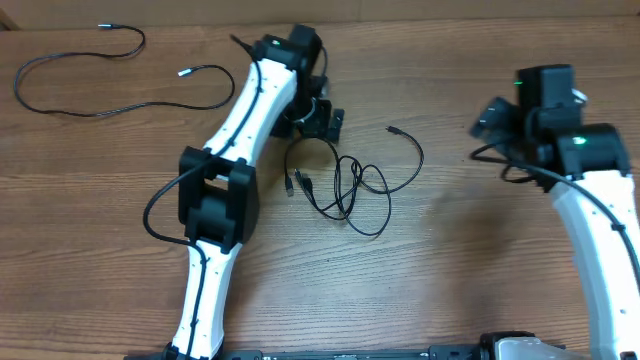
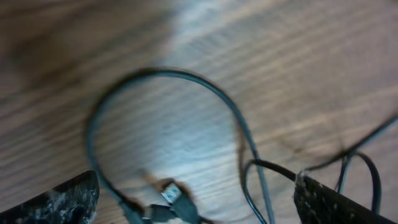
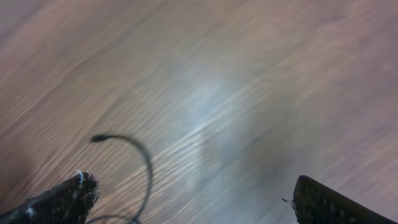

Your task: Untangle cables

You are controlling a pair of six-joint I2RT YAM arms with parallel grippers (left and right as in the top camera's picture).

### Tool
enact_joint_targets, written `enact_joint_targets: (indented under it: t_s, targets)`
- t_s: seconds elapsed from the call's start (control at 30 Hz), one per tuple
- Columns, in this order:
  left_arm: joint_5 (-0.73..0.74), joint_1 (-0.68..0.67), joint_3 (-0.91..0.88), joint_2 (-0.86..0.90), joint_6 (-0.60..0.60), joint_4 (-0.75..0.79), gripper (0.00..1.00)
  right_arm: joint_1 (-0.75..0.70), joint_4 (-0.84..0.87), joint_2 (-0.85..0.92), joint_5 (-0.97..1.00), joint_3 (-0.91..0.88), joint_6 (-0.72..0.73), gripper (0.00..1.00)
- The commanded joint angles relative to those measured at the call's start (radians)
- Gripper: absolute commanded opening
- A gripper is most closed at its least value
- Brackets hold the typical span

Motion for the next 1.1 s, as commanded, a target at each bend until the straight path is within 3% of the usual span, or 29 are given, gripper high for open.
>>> enact_joint_targets:
  t_s: [0.0,0.1,0.17,0.4,0.53,0.83,0.9,1.07]
  targets:
    - [0.053,-0.003,-0.003,-0.049,0.057,-0.028,0.98,-0.048,-0.005,0.0,-0.04,-0.004,0.0,1.0]
    - [0.104,-0.002,-0.003,-0.099,0.06,-0.064,0.96,-0.054,-0.005,0.0,-0.045,-0.004,0.0,1.0]
    - [0.161,-0.006,-0.003,-0.153,0.125,-0.094,0.97,-0.054,-0.005,0.0,-0.045,-0.004,0.0,1.0]
    - [0.157,-0.027,-0.004,-0.345,0.19,-0.245,0.98,-0.054,-0.005,0.0,-0.045,-0.004,0.0,1.0]
    - [0.158,-0.087,-0.031,-0.355,0.238,-0.303,0.98,-0.054,-0.005,0.0,-0.045,-0.004,0.0,1.0]
    - [-0.056,-0.223,-0.327,-0.351,0.197,0.004,1.0,-0.054,-0.005,0.0,-0.045,-0.004,0.0,1.0]
    - [-0.056,-0.222,-0.386,-0.351,0.198,0.037,0.96,-0.054,-0.005,0.0,-0.045,-0.004,0.0,1.0]
    - [-0.056,-0.222,-0.439,-0.351,0.256,0.041,0.75,-0.054,-0.005,0.0,-0.045,-0.004,0.0,1.0]
